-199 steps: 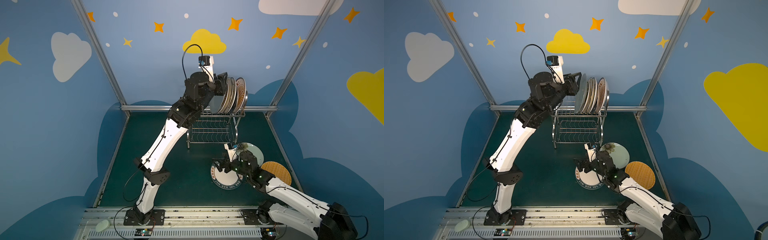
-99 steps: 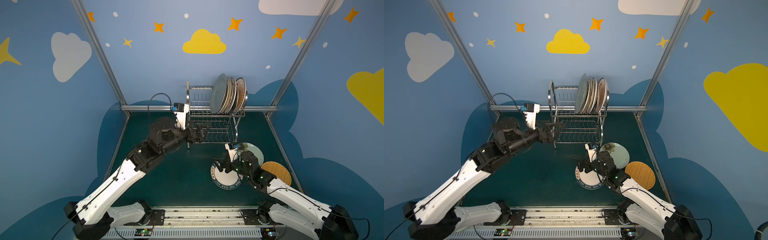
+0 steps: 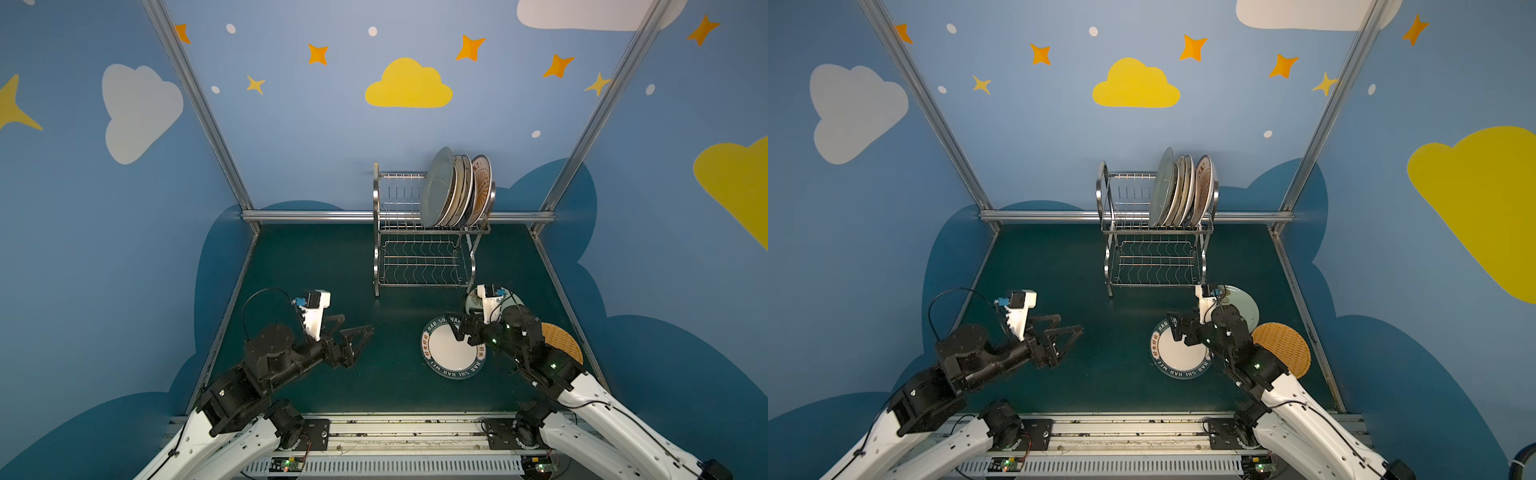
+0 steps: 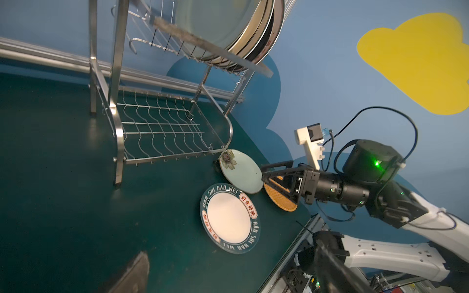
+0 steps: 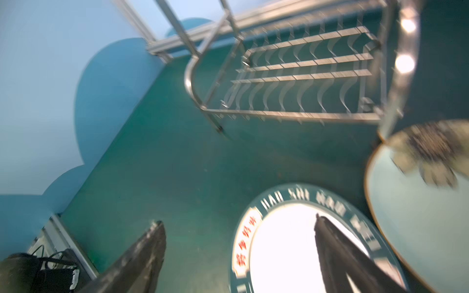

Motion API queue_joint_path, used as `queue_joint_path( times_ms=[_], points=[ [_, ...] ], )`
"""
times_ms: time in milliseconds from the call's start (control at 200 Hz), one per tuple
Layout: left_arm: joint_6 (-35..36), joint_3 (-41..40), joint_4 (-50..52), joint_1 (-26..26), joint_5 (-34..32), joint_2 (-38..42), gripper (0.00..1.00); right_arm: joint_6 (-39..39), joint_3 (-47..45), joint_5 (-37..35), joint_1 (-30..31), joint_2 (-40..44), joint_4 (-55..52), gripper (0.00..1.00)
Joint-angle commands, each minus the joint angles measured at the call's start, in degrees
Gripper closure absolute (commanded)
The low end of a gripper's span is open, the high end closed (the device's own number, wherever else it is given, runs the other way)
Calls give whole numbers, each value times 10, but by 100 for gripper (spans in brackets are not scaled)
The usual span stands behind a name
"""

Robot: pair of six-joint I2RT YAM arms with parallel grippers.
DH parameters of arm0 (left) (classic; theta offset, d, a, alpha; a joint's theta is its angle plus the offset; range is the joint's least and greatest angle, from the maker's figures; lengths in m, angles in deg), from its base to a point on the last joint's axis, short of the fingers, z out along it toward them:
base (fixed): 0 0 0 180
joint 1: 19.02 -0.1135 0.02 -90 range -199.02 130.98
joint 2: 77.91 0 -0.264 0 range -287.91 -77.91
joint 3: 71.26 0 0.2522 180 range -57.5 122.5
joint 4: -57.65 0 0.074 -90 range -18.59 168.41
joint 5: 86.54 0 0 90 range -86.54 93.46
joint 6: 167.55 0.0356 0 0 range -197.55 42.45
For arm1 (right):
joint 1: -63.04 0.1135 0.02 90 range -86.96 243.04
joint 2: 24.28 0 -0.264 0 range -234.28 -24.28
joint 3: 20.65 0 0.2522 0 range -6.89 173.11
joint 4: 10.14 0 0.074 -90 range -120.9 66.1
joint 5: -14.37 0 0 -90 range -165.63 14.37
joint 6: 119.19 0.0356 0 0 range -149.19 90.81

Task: Load plates into a dish rack
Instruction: Move the plate to the center of the table.

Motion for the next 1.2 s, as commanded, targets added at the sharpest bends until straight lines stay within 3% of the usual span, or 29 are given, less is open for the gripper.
queue_joint_path(
  times_ms=[0, 210, 496, 1197],
  points=[
    [-3, -29, -7, -2, 8, 37, 0, 75, -17, 27, -38, 34, -134, 11],
    [-13, -58, 31, -2, 3, 56, 0, 122, -97, 79, -128, 128, -176, 12],
    [-4, -54, 79, -1, -36, 82, 0, 149, -184, 140, -211, 120, -111, 16],
    [-7, -58, 74, -21, -29, 83, 0, 190, -262, 199, -226, -3, 108, 25]
  ],
)
